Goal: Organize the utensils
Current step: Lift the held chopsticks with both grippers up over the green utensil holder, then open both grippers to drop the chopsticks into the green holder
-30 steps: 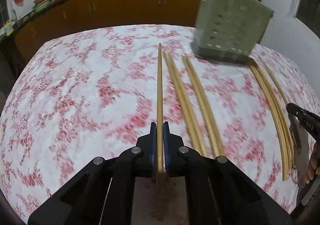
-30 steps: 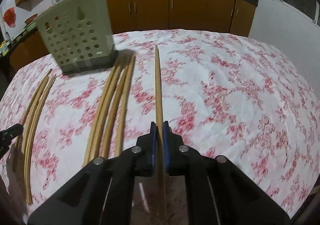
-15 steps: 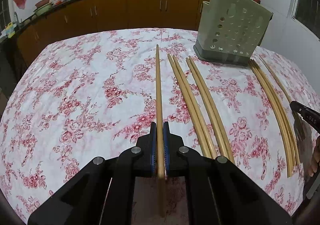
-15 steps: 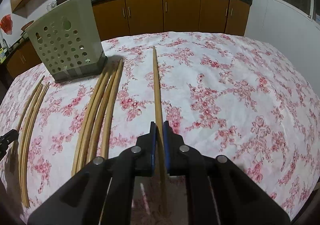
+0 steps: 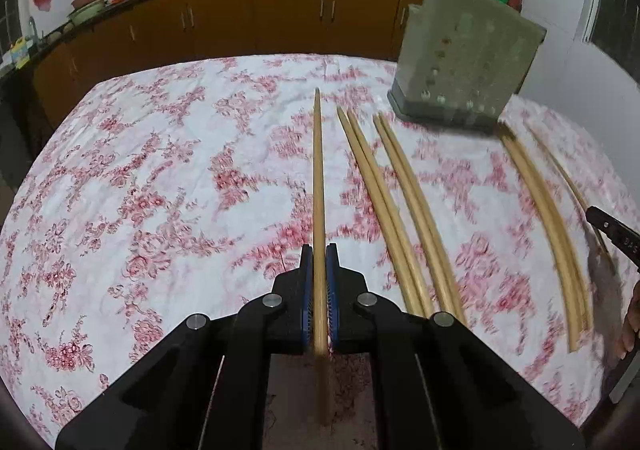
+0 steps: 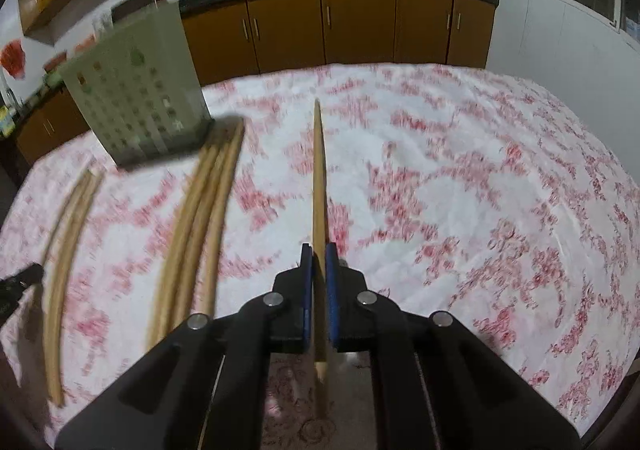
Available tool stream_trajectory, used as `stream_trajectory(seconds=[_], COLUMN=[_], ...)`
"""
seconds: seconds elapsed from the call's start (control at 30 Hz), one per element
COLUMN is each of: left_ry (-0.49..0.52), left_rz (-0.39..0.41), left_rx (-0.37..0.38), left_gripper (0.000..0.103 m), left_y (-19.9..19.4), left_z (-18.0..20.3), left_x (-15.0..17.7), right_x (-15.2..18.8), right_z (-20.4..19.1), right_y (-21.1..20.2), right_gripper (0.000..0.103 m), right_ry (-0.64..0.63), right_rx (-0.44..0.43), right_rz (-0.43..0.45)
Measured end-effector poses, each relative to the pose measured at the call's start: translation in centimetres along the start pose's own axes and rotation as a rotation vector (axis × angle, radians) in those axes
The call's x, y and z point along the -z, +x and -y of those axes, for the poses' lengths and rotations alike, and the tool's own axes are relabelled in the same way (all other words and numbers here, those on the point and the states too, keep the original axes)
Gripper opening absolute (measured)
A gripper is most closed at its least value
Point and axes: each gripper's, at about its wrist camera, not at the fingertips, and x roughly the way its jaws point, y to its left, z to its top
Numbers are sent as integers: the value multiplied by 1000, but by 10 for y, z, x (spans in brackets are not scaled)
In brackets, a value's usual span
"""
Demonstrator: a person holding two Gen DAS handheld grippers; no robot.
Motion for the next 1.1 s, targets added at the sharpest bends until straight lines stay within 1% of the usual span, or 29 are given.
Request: stream_trajectory(seconds=[0.13,0.3,0.43,0.57,0.63,0.73,0.87,0.97,1.0,1.1], left_ry=[-30,-80,-100,-101,-109,-128,-135,-126,-121,-95], left_rz=[90,224,305,352,379,427,519,612,633,691], left_rx=[11,35,52,40,38,53,76,113,123,154], left_gripper=[7,7,7,7,7,7,7,7,7,7], left_y=[-26,-64,-85,-96,-101,-117,-144,-168,-172,-181], left_z=[-10,-19,-21,-22,-25,-29,-25,-11,-5,15], left_x=[-17,-41,-57,-69,-78,-95,-120,-141,-144,-155], right_x=[-22,-43,-54,-61,-67,-86,-116,-136,-143,-154], right_z=[3,4,0,-5,-5,-3,-6,-16,-22,-38], right_y=[-36,-71,-86,-94,-105,-127,-158,-176,-181,-183], right_gripper=[8,8,8,8,8,8,8,8,8,8], right_ry=[8,17,11,-1,4,28,54,63,64,56], right_rx=[-21,-40,-46,-50,-61,-94,-162,-219,-243,-275], right_rz=[124,244,296,324,357,430,529,598,623,660])
